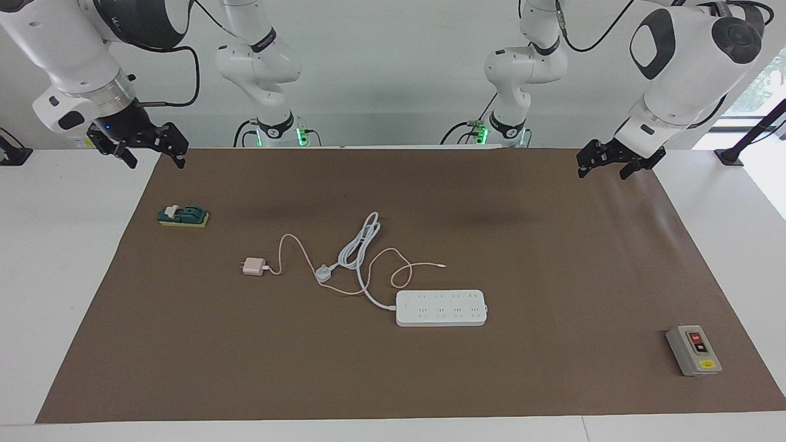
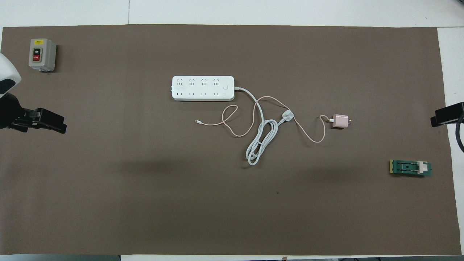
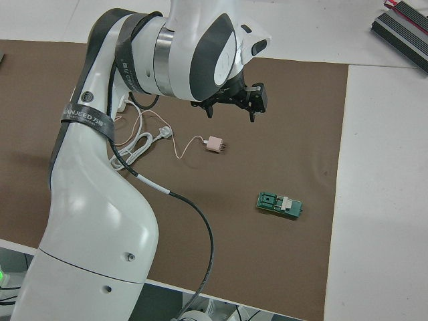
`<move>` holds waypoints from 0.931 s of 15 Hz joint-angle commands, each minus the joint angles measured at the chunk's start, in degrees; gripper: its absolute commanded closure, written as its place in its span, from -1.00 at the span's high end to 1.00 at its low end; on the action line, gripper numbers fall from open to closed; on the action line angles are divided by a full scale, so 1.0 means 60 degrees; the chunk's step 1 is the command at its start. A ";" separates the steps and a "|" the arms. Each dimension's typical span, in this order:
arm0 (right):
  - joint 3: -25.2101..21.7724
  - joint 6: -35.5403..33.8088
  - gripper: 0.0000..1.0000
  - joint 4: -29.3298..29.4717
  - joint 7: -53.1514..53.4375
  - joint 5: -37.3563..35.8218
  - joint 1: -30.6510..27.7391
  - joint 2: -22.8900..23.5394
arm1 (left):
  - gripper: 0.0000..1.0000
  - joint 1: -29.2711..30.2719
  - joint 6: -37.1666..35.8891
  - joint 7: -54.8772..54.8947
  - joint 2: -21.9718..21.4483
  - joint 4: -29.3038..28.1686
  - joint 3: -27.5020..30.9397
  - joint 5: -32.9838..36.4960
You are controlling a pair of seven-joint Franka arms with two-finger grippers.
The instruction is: Plug charger into power strip
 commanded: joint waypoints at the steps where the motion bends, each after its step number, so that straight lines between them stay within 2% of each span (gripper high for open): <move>1: 0.0103 0.0051 1.00 -0.0368 -0.0112 -0.0121 -0.0071 -0.0291 | 1.00 0.0124 -0.0236 0.0167 -0.0043 0.0125 -0.0044 -0.0125; 7: 0.0088 -0.0081 1.00 -0.0324 -0.0215 -0.0106 -0.0159 -0.0276 | 1.00 0.0124 -0.0236 0.0167 -0.0043 0.0125 -0.0044 -0.0125; 10: 0.0088 0.0488 1.00 -0.0441 -0.0011 -0.0092 -0.0130 -0.0291 | 1.00 0.0124 -0.0236 0.0167 -0.0043 0.0125 -0.0044 -0.0125; 14: 0.0088 0.1147 1.00 -0.0763 0.2430 -0.0092 -0.0071 -0.0320 | 1.00 0.0124 -0.0236 0.0167 -0.0043 0.0125 -0.0058 -0.0125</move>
